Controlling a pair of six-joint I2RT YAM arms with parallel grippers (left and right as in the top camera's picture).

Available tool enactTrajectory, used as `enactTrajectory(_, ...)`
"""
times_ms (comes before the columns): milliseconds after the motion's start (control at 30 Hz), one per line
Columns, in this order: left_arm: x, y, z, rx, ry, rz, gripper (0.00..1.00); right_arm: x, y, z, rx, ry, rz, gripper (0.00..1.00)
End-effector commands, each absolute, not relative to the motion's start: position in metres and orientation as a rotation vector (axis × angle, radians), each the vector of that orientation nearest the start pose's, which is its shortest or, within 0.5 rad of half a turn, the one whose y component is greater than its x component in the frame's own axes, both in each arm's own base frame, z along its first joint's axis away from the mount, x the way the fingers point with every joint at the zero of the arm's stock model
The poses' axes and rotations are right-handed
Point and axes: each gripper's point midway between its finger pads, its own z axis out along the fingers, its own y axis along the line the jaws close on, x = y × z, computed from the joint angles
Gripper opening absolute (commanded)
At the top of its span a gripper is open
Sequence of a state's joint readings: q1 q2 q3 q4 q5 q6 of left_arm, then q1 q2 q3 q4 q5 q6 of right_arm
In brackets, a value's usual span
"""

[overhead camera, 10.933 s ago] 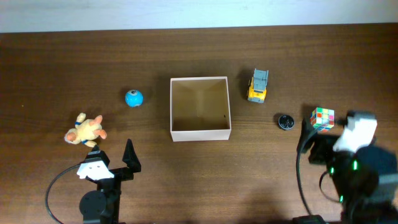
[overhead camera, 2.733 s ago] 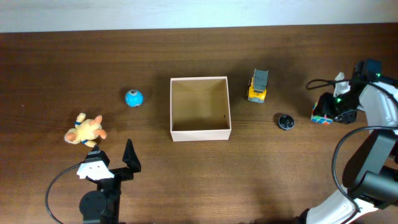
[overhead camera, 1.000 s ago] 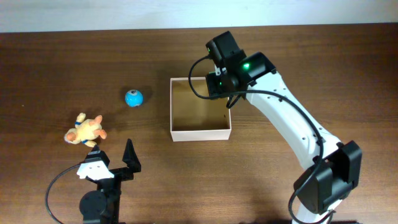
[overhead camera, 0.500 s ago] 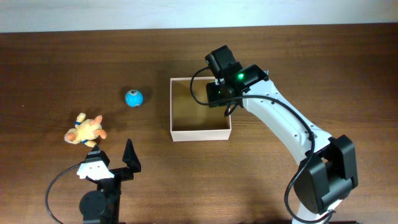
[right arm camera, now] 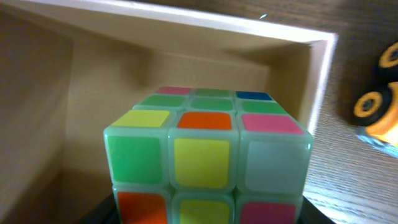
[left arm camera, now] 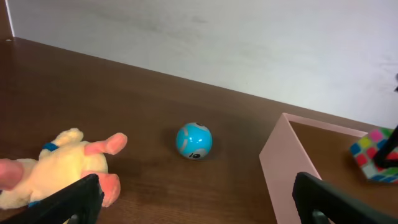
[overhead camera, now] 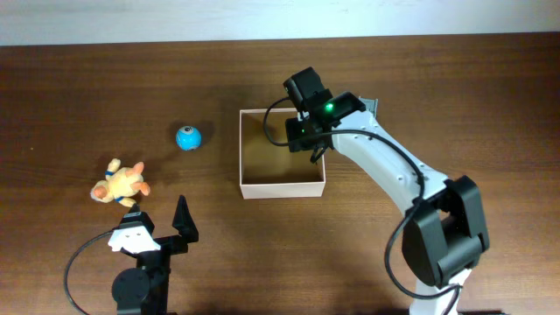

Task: Pack container
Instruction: 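Lower the cube into the box's back corner with the right gripper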

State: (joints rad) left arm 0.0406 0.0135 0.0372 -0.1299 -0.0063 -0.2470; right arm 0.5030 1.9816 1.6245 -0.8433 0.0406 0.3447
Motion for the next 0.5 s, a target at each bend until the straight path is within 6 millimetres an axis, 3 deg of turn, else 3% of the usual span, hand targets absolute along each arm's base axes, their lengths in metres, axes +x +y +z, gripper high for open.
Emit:
enactTrajectory(0,0.2438,0.0101,0.1564,-0.226,1.659,-0.145,0.99,0.4109,0.2204,0.0856,-0.199,2.793,0.167,0.44)
enactTrajectory(467,0.2438,0.01,0.1564,-0.226,1.659,-0.145,0.99,0.4146,0.2226,0.0872,-0.196,2.776,0.178,0.44)
